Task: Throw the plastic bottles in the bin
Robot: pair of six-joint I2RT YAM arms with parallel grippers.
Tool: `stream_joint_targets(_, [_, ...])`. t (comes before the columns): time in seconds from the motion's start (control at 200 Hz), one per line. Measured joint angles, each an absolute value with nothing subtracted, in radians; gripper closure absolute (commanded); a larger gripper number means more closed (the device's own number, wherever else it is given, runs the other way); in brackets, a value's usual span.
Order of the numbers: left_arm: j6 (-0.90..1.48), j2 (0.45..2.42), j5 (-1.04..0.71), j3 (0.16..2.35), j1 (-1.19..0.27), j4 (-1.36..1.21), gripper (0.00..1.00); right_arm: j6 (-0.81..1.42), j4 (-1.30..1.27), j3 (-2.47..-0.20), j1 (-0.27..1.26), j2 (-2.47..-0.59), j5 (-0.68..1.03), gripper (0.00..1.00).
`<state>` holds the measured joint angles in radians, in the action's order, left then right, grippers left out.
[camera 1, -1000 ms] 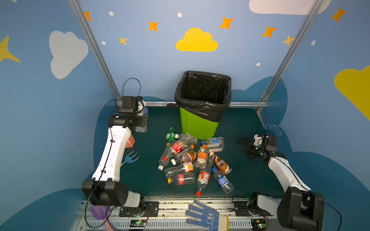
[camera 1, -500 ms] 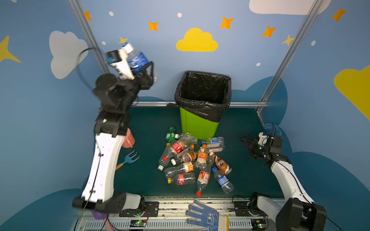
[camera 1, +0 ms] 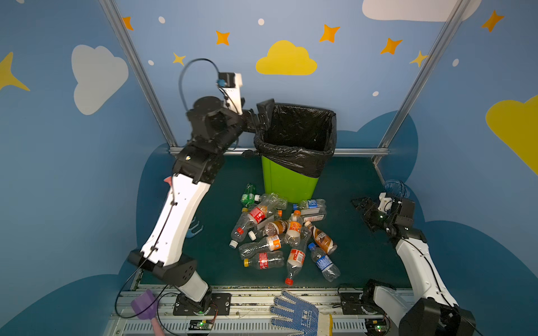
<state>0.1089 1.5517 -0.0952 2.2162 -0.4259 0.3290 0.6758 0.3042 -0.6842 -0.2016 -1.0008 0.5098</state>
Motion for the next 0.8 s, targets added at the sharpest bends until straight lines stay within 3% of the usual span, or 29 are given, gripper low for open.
stream_joint_targets(0.17, [0.063, 1.376, -0.034, 2.144, -0.427, 0.229, 0.00, 0.675, 0.306, -0.683, -0.201, -1.001, 0.528, 0.02])
stream_joint_targets(0.355, [0.064, 1.230, 0.054, 1.735, -0.388, 0.179, 0.00, 0.677, 0.314, -0.650, -0.192, -0.999, 0.536, 0.03])
stream_joint_targets(0.541, [0.153, 1.190, 0.065, 1.320, -0.257, 0.246, 0.00, 0.685, 0.311, -0.645, -0.124, -1.018, 0.524, 0.03])
stream_joint_targets(0.801, [0.231, 1.047, 0.071, 0.968, -0.170, 0.319, 0.00, 0.765, 0.276, -0.645, -0.002, -1.131, 0.487, 0.03])
